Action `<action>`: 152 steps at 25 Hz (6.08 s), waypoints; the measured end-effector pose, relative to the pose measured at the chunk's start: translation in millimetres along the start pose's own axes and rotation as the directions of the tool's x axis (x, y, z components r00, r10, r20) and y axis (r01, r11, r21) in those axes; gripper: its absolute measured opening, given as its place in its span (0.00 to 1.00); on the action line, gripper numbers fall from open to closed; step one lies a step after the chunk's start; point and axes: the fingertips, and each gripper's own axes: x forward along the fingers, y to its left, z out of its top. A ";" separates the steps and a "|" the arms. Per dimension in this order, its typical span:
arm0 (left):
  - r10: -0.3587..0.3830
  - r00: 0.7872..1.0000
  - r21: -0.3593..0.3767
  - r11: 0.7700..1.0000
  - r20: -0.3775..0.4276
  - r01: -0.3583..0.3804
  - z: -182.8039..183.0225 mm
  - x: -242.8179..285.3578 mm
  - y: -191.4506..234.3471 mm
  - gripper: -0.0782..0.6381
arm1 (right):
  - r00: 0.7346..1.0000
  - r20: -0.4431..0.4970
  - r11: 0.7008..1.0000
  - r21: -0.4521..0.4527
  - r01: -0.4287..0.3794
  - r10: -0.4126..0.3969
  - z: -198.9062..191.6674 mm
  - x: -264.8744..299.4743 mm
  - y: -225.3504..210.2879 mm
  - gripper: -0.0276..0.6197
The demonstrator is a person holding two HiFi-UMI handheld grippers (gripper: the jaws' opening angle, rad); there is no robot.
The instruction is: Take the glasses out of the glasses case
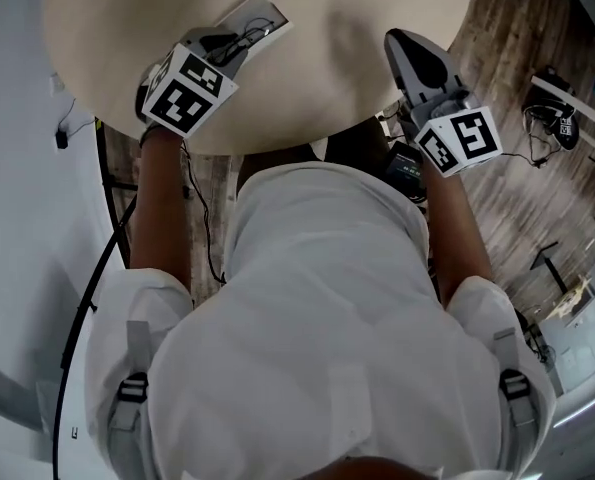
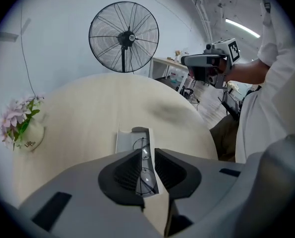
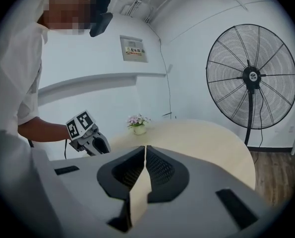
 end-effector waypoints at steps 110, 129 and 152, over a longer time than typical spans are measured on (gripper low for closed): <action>0.365 0.227 -0.376 0.927 0.903 0.006 22.4 -313.0 -280.4 0.14 | 0.921 0.385 0.988 -0.109 0.107 -0.057 55.5 -324.4 141.5 0.08; 0.223 0.339 -0.284 0.949 0.914 0.140 -134.1 -301.1 -379.8 0.14 | 0.953 0.288 0.986 -0.107 0.129 -0.094 -28.5 -349.7 311.3 0.08; 0.149 0.389 -0.226 0.961 0.909 0.159 -14.2 -248.4 -473.2 0.15 | 0.953 0.300 0.998 -0.026 0.050 -0.040 -77.0 -450.8 220.5 0.08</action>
